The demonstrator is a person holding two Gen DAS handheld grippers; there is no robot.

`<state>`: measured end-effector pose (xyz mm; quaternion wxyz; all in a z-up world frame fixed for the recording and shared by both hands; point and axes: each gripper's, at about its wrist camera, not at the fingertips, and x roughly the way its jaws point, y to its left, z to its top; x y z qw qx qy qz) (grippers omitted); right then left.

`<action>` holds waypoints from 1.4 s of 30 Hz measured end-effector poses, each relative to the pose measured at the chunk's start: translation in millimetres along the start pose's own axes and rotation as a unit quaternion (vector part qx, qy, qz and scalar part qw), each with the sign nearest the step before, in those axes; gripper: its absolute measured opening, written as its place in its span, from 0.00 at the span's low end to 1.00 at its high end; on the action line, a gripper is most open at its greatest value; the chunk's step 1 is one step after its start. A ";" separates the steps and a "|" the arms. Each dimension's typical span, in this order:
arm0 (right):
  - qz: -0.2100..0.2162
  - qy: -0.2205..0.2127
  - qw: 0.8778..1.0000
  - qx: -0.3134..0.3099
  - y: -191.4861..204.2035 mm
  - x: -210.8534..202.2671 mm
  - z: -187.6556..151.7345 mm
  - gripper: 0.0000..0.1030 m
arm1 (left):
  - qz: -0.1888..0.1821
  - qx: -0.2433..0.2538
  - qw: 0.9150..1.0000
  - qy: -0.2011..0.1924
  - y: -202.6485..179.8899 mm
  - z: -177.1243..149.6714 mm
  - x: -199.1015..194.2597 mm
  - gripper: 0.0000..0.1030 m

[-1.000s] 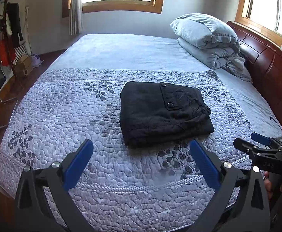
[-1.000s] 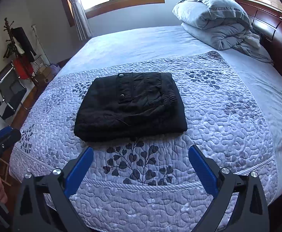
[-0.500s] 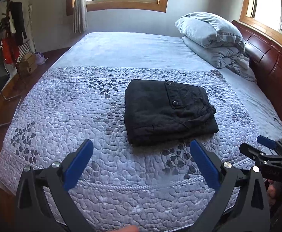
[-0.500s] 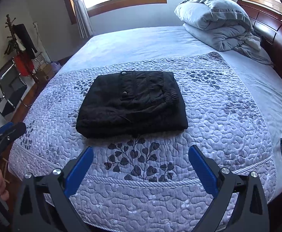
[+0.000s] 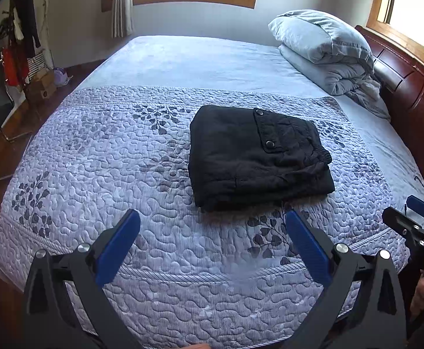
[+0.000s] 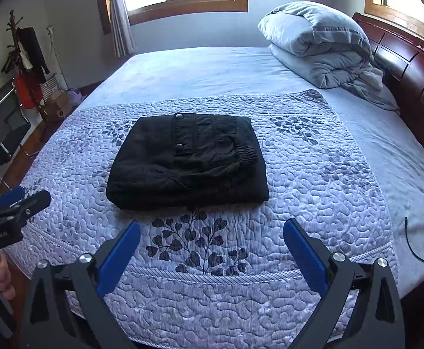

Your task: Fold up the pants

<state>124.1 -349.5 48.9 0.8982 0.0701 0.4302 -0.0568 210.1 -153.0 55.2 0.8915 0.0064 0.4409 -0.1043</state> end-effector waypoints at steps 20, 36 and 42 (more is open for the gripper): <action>-0.025 0.006 1.000 0.012 -13.3 7.4 1.1 0.96 | 0.027 0.017 0.999 0.008 -3.9 1.6 8.6 0.97; -0.022 0.007 1.000 0.007 -11.3 9.6 1.4 0.96 | 0.024 0.026 0.999 0.002 -10.0 3.9 4.0 0.97; -0.021 0.006 1.000 0.008 -11.4 9.2 0.0 0.96 | 0.025 0.030 0.999 0.002 -11.1 3.3 3.5 0.97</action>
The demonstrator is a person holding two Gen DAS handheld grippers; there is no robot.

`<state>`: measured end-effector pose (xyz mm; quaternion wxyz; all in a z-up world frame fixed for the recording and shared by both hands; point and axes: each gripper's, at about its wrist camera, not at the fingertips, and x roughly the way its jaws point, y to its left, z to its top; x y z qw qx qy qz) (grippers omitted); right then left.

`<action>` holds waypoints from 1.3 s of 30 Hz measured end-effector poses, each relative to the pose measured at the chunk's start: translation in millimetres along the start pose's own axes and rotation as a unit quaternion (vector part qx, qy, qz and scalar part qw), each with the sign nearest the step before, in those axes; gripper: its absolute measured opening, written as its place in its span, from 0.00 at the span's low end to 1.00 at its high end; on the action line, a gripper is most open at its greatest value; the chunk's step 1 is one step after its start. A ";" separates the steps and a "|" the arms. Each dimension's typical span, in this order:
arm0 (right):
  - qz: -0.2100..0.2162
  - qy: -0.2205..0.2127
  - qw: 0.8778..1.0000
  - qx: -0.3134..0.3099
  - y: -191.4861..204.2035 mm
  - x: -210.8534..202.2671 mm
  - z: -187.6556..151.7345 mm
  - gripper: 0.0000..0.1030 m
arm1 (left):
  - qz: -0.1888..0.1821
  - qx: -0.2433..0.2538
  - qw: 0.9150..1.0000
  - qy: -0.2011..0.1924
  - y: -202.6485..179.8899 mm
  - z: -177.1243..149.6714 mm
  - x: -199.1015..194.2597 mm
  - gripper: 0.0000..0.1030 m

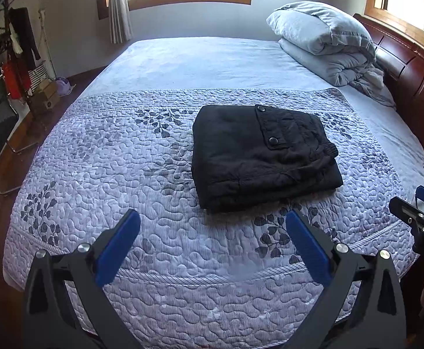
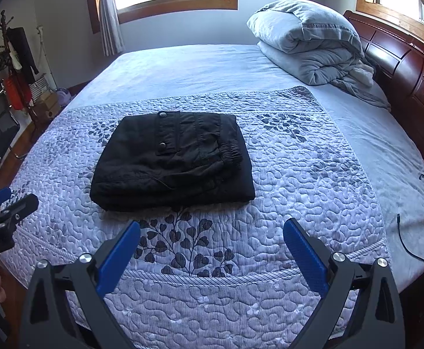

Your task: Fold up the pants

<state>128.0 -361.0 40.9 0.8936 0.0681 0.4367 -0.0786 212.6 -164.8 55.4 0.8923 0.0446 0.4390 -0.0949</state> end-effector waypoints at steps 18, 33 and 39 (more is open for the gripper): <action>-0.001 0.001 1.000 -0.003 0.1 1.3 0.5 0.96 | -0.001 0.001 1.000 0.002 -0.2 -1.2 3.3 0.97; -0.002 0.006 1.000 0.001 -1.3 5.1 -1.5 0.96 | -0.005 0.012 1.000 -0.012 -6.4 -2.5 -1.1 0.97; -0.002 0.008 1.000 0.006 -3.9 5.1 -4.0 0.96 | -0.002 0.014 1.000 -0.002 -6.5 -1.7 -0.1 0.97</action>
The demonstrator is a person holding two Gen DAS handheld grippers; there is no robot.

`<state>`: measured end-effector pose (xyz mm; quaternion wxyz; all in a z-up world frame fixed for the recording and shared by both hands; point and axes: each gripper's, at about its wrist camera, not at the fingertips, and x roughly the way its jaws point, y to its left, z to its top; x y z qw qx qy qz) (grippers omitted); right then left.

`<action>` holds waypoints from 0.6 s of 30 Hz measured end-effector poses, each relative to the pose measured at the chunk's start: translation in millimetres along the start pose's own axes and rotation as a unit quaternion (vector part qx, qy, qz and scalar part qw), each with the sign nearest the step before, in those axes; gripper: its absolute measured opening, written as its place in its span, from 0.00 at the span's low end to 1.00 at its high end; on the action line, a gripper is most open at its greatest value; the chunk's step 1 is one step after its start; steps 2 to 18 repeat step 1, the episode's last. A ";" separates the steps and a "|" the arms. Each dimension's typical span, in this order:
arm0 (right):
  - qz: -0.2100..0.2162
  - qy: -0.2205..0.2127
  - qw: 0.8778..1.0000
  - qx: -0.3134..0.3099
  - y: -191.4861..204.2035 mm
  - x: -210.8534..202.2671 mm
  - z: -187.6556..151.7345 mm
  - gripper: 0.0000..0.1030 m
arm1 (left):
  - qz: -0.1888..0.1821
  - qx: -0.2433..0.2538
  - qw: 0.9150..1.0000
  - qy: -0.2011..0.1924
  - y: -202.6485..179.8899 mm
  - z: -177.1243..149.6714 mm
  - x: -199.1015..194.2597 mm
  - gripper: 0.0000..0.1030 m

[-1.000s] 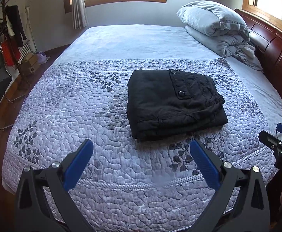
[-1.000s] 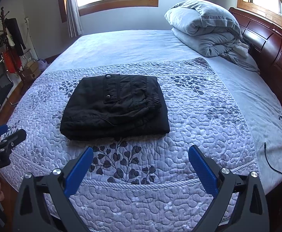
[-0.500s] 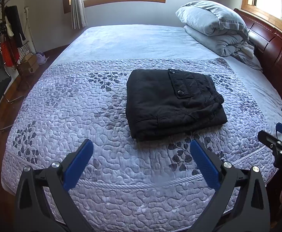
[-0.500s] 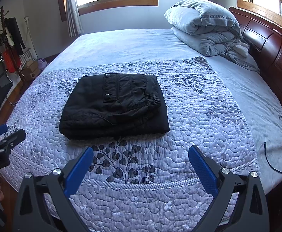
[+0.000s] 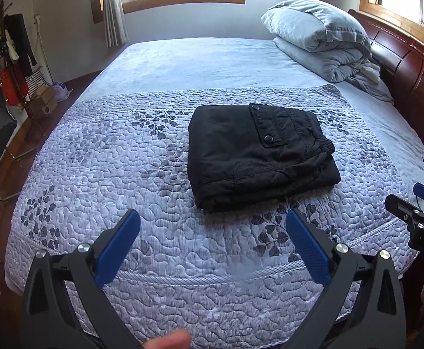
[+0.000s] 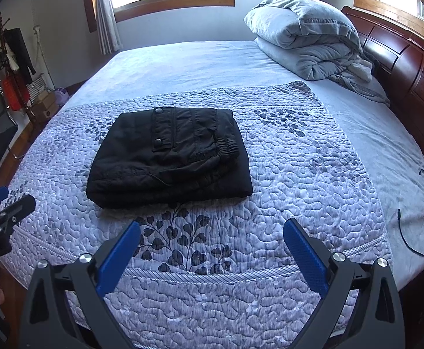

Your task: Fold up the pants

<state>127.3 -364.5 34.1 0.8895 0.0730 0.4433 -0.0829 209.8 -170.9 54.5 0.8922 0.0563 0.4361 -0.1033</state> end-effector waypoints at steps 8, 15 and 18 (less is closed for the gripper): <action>0.000 0.000 1.000 0.000 -0.1 0.1 -0.1 0.96 | -0.002 -0.001 1.000 0.001 0.3 -0.1 -0.3 0.97; 0.000 0.000 1.000 0.000 -0.1 0.1 -0.1 0.96 | -0.002 -0.001 1.000 0.001 0.3 -0.1 -0.3 0.97; 0.000 0.000 1.000 0.000 -0.1 0.1 -0.1 0.96 | -0.002 -0.001 1.000 0.001 0.3 -0.1 -0.3 0.97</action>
